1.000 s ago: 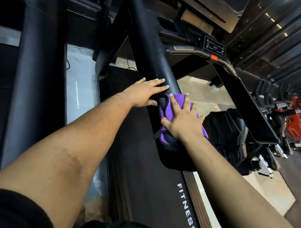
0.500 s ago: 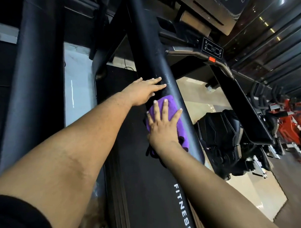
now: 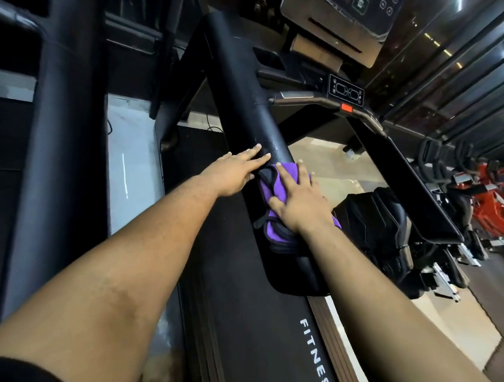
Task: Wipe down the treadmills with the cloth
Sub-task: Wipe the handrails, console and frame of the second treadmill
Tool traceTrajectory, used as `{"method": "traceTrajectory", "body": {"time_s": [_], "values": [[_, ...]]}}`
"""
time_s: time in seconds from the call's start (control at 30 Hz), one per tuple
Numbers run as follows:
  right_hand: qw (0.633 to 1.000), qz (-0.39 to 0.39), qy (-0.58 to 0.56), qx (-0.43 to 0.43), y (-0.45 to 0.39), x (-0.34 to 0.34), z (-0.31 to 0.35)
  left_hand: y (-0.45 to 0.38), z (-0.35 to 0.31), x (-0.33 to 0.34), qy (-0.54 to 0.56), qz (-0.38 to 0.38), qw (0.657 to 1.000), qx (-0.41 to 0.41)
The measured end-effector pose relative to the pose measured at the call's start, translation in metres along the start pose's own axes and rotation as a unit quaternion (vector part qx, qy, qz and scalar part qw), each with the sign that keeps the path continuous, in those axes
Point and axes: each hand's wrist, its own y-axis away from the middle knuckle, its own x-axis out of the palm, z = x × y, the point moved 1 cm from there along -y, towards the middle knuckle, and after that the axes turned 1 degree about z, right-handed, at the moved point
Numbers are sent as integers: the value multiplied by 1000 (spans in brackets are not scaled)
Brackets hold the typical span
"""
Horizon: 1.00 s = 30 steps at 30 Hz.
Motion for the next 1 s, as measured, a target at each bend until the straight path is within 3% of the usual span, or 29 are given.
{"method": "traceTrajectory", "body": {"time_s": [0.23,0.47,0.57,0.7,1.0], "values": [[995,6,90,-42,103,22,-31,-5,1,-3,-5,-15,1000,10],[998,32,-1,-45,-24,-2,-5,-13,9,-8,39,-71,997,11],[997,34,36,-62,2,5,-15,-16,13,-14,62,-67,996,-16],[992,44,92,-70,58,12,-27,-25,21,-35,7,-53,998,-29],[992,5,103,-71,-60,-3,21,-53,32,-35,14,-55,997,-57]]}}
